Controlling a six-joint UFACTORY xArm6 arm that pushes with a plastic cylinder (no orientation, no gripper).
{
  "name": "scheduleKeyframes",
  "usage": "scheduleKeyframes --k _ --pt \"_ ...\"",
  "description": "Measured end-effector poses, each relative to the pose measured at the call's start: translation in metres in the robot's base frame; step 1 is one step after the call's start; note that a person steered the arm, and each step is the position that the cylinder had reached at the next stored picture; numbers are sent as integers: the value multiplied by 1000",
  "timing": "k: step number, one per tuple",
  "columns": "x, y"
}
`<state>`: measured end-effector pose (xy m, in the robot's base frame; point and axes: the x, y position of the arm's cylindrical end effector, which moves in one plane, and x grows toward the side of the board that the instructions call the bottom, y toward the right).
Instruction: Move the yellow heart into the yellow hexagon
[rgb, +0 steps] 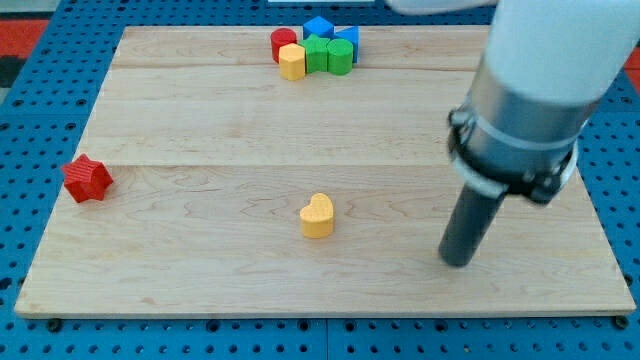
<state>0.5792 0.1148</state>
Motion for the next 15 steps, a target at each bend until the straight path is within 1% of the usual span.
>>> scheduleKeyframes --k 1,2,3,4,5,6,7,10,11,12,13,14,15 --pt "3 -67" --pt "-27 -100" --pt "-74 -104" --pt "-105 -113" --pt "-83 -87" --pt "-76 -143" --pt "-84 -184" --pt "-177 -264" --pt "-203 -241" --pt "-228 -241" --pt "-233 -291" --pt "-260 -247" --pt "-276 -208"
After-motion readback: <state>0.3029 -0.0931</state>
